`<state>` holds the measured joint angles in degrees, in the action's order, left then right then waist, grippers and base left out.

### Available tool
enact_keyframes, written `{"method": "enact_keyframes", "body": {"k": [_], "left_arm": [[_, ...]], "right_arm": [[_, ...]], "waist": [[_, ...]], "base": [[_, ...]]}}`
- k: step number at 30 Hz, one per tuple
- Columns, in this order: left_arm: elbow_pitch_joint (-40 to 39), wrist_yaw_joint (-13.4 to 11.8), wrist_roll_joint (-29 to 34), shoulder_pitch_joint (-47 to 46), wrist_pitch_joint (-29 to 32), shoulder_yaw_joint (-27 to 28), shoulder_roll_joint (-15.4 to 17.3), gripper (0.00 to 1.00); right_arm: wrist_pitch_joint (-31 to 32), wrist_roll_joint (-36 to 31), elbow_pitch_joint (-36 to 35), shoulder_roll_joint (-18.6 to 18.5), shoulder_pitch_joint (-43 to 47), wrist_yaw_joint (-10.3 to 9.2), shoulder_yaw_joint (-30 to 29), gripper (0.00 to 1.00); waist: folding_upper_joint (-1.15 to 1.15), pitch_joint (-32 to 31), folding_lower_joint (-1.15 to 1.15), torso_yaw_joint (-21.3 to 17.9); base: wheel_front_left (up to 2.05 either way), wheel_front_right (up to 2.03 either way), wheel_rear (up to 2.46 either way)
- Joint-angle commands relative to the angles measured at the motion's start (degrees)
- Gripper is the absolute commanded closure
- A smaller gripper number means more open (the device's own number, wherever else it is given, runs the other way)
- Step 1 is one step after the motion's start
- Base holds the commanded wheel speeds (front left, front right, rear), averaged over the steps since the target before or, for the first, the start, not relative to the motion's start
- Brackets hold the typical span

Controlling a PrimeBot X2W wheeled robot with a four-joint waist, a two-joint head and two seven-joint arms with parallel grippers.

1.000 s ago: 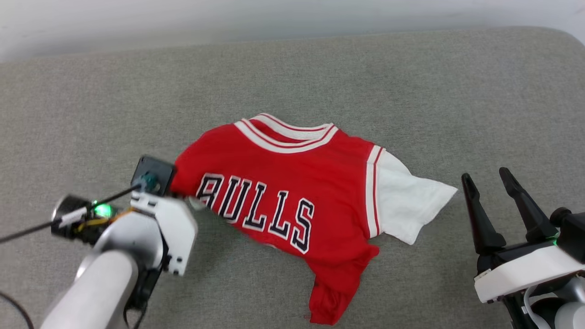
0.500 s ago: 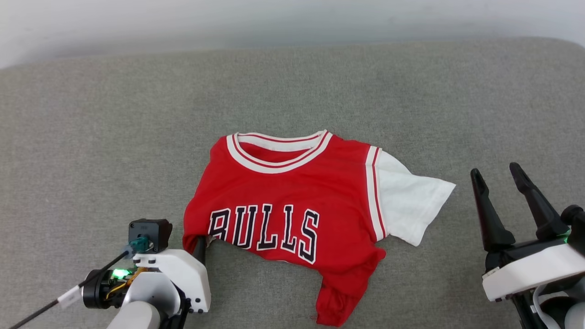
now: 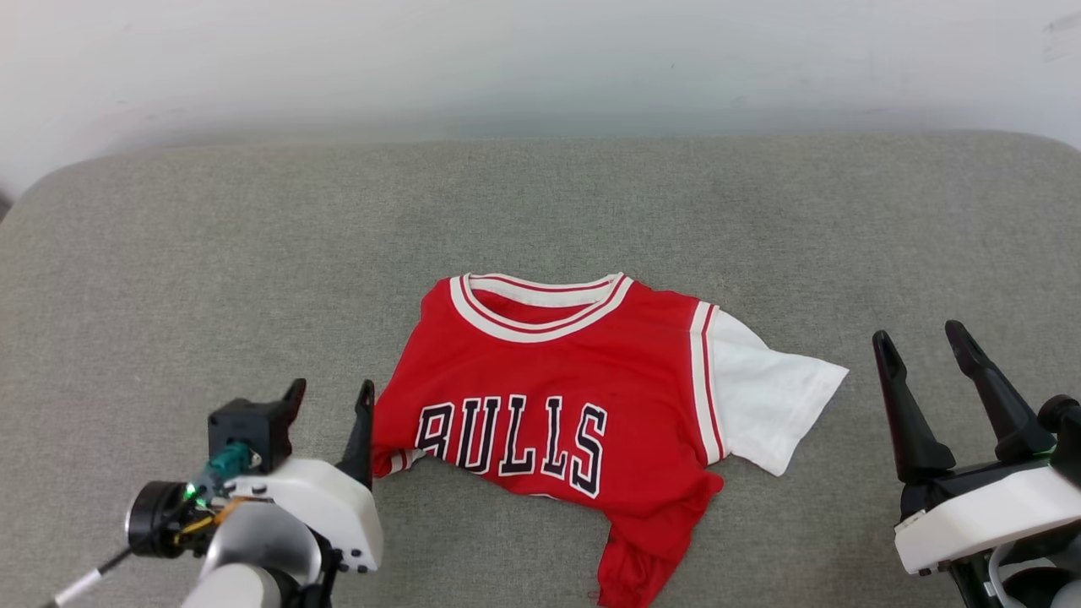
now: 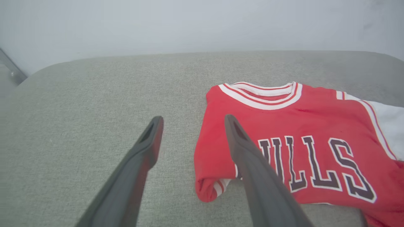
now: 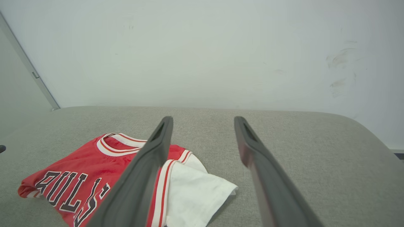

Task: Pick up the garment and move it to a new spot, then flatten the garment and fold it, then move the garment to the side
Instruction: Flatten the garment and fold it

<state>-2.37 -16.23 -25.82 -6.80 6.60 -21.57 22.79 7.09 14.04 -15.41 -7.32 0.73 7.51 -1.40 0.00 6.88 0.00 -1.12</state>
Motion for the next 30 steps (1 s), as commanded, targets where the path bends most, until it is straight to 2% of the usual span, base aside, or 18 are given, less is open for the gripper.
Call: {"method": "enact_keyframes", "body": {"k": [1,7,12,16,22,25,28,30], "left_arm": [[-0.54,0.29,0.08,-1.16,0.92,0.20,0.79,0.00],[0.99,5.27,-3.28,-7.95,8.32,0.14,3.80,0.00],[6.41,11.29,-6.65,-14.52,16.19,-0.92,6.74,0.00],[11.11,14.77,-8.60,-18.48,23.87,-2.56,8.60,0.00],[16.92,17.69,-10.80,-20.13,32.18,-4.93,10.01,0.00],[20.07,17.93,-11.59,-19.08,36.28,-6.59,9.76,0.00],[21.94,18.46,-12.58,-18.51,38.85,-7.64,9.27,1.00],[21.57,18.34,-11.20,-19.78,36.67,-7.67,9.39,1.00]], "right_arm": [[0.09,-0.25,-0.42,0.27,0.58,-0.03,-0.12,0.00],[0.06,0.27,-0.76,-0.09,-1.16,-0.03,0.64,0.00],[-0.70,0.72,-0.04,-0.35,-2.60,-0.03,1.45,0.00],[-1.63,1.06,0.90,-0.05,-3.51,-0.03,1.73,0.00],[-3.11,1.64,2.59,0.36,-4.54,-0.03,2.14,0.00],[-3.60,1.81,3.41,0.28,-4.89,-0.04,2.31,0.00],[-3.91,1.88,3.87,0.24,-5.37,-0.04,2.27,0.00],[-4.08,1.84,4.13,0.24,-5.49,-0.04,2.16,0.00]], "waist": [[0.00,0.26,0.00,-0.02],[0.00,2.98,0.00,-1.39],[0.00,6.09,0.00,-3.69],[0.00,8.10,0.00,-5.40],[0.00,9.98,0.00,-7.30],[0.00,10.29,0.00,-7.76],[0.00,10.29,0.00,-7.96],[0.00,10.14,0.00,-7.93]], "base": [[0.00,0.00,0.00],[0.00,0.00,0.00],[0.00,0.00,0.00],[0.00,0.00,0.00],[0.00,0.00,0.00],[0.00,0.00,0.00],[0.00,0.00,0.00],[0.00,0.00,0.00]]}}
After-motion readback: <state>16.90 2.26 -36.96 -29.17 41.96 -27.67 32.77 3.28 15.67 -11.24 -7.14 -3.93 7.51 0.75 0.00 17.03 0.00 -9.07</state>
